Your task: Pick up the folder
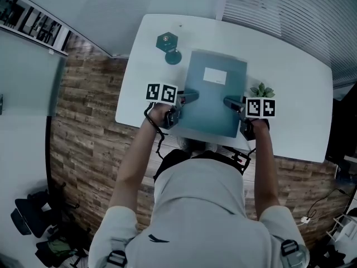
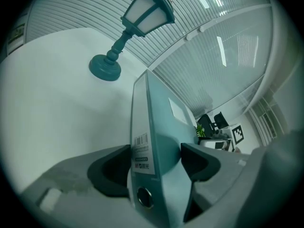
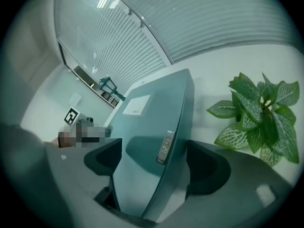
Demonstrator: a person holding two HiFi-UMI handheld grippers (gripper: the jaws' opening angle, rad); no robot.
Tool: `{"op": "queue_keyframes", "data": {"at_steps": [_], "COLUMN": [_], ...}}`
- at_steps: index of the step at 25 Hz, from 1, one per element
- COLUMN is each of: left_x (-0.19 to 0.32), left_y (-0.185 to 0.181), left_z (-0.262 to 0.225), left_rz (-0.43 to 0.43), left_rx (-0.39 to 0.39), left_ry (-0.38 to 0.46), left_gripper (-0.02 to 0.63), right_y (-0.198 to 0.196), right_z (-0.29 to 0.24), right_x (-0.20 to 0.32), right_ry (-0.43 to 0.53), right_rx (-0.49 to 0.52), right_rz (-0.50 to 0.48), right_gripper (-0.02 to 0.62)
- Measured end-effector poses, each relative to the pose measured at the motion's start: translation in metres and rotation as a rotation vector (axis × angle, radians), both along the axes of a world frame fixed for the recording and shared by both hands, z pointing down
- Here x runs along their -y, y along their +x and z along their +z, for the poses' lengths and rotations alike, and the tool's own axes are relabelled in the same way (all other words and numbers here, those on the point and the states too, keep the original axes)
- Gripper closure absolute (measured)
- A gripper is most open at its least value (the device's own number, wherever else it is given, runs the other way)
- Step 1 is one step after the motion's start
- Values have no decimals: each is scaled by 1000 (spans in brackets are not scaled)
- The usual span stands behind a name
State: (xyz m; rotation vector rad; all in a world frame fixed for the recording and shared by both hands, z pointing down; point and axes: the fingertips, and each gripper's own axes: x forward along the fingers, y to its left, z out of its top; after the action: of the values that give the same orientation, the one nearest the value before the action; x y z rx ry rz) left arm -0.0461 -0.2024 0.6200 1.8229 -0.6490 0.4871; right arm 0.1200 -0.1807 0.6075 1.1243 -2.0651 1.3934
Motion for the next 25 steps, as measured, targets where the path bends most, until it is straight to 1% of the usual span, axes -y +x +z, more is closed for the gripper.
{"op": "queue_keyframes", "data": {"at_steps": [2,4,6,9,12,15,17,21,23,25], "left_x": [0,-1,-1,-2,-3,-1,-2,-1,-1,-1], "left_y": [0,1,1,0,-2,-2,-2,-2,-2,-2], "left_z": [-1,-2,-4,-4,-4,-4,-4,-5,-5,-5], "left_rz": [-2,-9,-17,-22,-35,-57,-85,-126,-133,-144], "left_rx": [-2,-3,-6,-16,-27,-37,-45,-55,-58,-62], "left_ry": [2,10,18,23,30,53,68,83,81,77], "left_gripper": [257,259,259,259,261,262,262,262,262,262], "right_y": [-1,-2,-2,-2,1,9,12,15,16,15], "right_z": [7,9,8,8,7,6,6,3,2,1], "right_x": [5,8,8,8,9,14,16,18,18,17], "right_ry": [-5,0,4,3,-6,-27,-36,-33,-18,3], "right_rx": [3,15,24,36,70,138,178,220,235,248], "right_rz": [36,77,96,113,140,224,282,339,354,343], "right_gripper": [173,140,141,144,168,199,199,199,198,196]}}
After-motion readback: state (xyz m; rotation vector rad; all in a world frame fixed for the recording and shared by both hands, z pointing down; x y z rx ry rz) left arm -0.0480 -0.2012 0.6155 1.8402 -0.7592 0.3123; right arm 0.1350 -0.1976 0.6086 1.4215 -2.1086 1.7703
